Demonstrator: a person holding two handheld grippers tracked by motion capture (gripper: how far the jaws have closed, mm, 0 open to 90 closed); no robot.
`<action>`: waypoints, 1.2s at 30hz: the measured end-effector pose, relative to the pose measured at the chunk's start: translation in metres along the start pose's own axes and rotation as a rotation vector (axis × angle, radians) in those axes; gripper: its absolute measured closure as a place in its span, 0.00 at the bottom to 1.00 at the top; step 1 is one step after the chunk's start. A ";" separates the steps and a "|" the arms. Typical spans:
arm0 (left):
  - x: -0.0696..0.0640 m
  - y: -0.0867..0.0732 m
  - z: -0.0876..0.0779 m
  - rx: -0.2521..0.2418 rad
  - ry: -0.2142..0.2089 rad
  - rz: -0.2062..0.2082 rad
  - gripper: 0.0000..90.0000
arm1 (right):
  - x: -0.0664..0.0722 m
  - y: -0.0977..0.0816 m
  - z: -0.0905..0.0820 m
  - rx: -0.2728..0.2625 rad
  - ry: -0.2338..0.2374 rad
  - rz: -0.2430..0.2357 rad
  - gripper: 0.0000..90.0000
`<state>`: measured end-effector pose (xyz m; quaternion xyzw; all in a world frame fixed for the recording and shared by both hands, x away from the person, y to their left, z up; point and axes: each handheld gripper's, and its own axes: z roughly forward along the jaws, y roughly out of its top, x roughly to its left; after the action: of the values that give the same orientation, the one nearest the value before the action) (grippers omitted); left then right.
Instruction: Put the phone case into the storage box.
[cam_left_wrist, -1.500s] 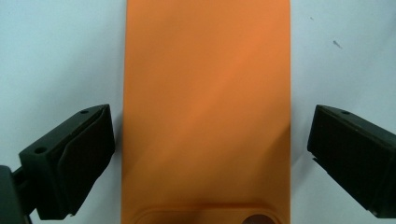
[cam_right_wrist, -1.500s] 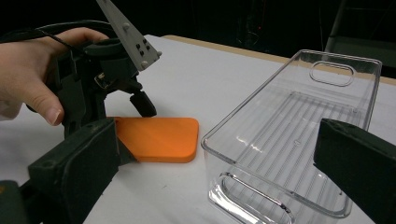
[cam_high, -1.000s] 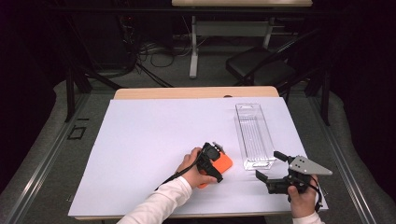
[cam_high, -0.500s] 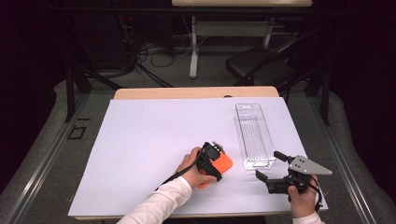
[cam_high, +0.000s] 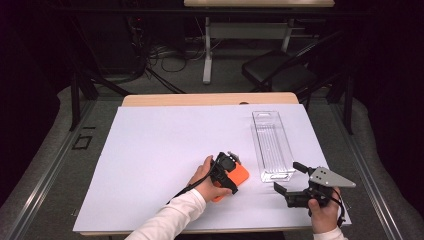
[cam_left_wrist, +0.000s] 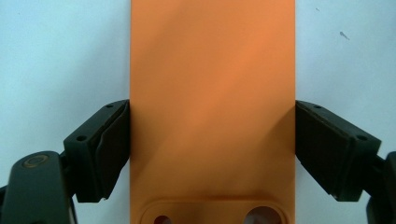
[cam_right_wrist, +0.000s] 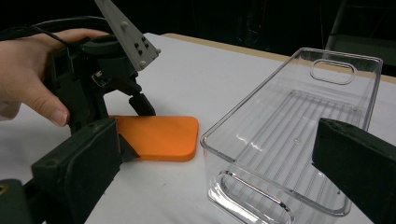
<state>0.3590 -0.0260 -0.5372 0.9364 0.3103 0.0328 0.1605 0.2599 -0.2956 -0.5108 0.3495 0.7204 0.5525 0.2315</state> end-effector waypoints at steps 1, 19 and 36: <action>0.000 0.000 0.000 0.001 0.001 0.000 0.17 | 0.000 0.000 0.000 0.000 0.000 0.000 0.01; 0.002 0.002 -0.004 0.023 0.019 0.010 0.18 | 0.000 0.000 0.000 -0.002 0.001 0.002 0.01; 0.025 -0.010 -0.031 0.007 0.004 -0.032 0.18 | 0.000 0.000 0.001 0.000 0.003 0.003 0.01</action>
<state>0.3689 0.0049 -0.5123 0.9319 0.3255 0.0309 0.1571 0.2600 -0.2951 -0.5112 0.3499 0.7201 0.5535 0.2296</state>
